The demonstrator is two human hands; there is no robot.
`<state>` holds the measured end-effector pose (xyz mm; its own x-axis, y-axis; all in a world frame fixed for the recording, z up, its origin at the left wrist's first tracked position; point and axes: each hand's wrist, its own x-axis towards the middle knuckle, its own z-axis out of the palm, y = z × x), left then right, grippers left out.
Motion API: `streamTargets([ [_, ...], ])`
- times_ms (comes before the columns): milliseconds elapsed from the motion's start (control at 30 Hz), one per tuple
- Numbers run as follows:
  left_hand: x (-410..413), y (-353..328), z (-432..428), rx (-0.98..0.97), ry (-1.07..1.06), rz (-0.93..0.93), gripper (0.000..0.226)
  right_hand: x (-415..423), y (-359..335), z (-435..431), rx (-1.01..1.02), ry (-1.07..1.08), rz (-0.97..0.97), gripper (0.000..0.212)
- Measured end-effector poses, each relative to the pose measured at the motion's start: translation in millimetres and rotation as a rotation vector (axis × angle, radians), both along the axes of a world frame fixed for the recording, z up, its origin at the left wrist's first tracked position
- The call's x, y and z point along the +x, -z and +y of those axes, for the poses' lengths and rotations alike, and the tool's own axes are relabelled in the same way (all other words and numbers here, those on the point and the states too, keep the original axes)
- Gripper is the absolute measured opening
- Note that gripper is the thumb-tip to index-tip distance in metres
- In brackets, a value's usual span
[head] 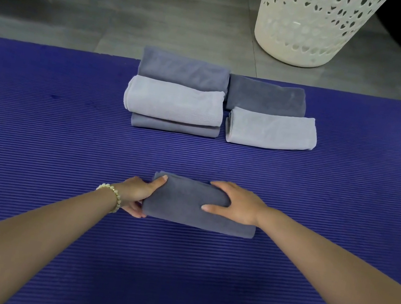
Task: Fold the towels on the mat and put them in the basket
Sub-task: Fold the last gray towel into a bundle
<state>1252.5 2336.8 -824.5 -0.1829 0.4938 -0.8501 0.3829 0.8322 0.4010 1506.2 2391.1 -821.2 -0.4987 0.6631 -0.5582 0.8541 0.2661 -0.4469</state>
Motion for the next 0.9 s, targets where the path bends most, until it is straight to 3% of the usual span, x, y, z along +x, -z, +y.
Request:
streamTargets([
  [100,-0.9,2.4,0.0,-0.019,-0.127,-0.193,0.069,-8.9,0.8,0.5,-0.007,0.000,-0.031,0.079],
  [200,-0.5,0.6,1.0,0.027,-0.301,-0.382,0.072,-9.7,2.2,1.3,-0.109,0.097,0.031,0.058],
  [267,0.9,-4.2,0.5,0.084,-0.398,-0.487,0.067,-5.1,3.2,-1.5,-0.250,0.215,0.141,0.048],
  [400,17.3,-10.8,-1.1,0.126,-0.404,-0.718,0.083,-5.6,-2.1,-15.7,-0.433,0.522,0.412,0.045],
  [500,47.3,-13.1,2.8,0.219,-0.396,-0.759,0.068,-10.6,-9.0,-22.5,-0.342,0.598,0.554,0.040],
  [600,70.7,-22.1,16.9,0.317,-0.477,-0.771,0.051,-3.0,-23.8,-21.2,-0.249,0.574,0.569,0.035],
  [733,90.6,-39.2,44.3,0.395,-0.395,-0.772,0.047,18.6,-41.0,-8.6,-0.405,0.622,0.607,0.060],
  [833,117.1,-54.4,69.9,0.395,-0.266,-0.789,0.044,41.7,-53.9,6.8,-0.624,0.709,0.744,0.049],
  [900,133.9,-61.9,92.3,0.398,-0.219,-0.777,0.044,56.7,-59.4,16.7,-0.647,0.798,0.796,0.046],
])
